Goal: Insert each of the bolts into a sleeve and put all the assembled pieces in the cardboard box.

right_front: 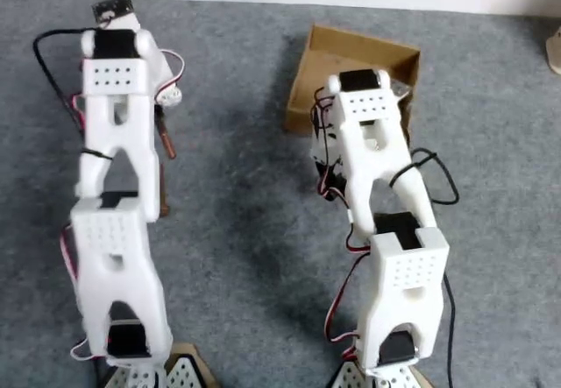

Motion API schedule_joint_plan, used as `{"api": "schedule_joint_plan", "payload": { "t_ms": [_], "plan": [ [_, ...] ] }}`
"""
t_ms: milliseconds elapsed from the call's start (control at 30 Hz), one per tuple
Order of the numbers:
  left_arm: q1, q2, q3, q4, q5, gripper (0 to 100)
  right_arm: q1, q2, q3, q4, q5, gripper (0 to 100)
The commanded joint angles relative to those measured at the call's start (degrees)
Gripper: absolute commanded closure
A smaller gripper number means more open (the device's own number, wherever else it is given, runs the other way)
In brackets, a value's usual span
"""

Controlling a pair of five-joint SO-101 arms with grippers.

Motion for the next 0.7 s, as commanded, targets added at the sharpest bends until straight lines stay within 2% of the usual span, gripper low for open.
{"api": "schedule_joint_plan", "payload": {
  "t_ms": [0, 167, 300, 667],
  "plan": [
    [-0.1, -12.7, 9.1, 0.1, -3.4, 99, -0.8, -4.0, -2.7, 1.1, 1.5, 99.4],
    [1.2, -20.8, 16.1, 0.1, -9.0, 99, -0.8, -11.3, -2.8, 1.0, 9.8, 99.4],
    [1.3, -26.6, 19.8, 0.1, -9.6, 99, -0.6, -18.2, -2.7, -0.2, 15.7, 99.4],
    [6.6, -46.9, 38.2, 0.1, -12.9, 99, -0.7, -31.2, -2.2, 0.0, 23.5, 99.4]
  ]
}}
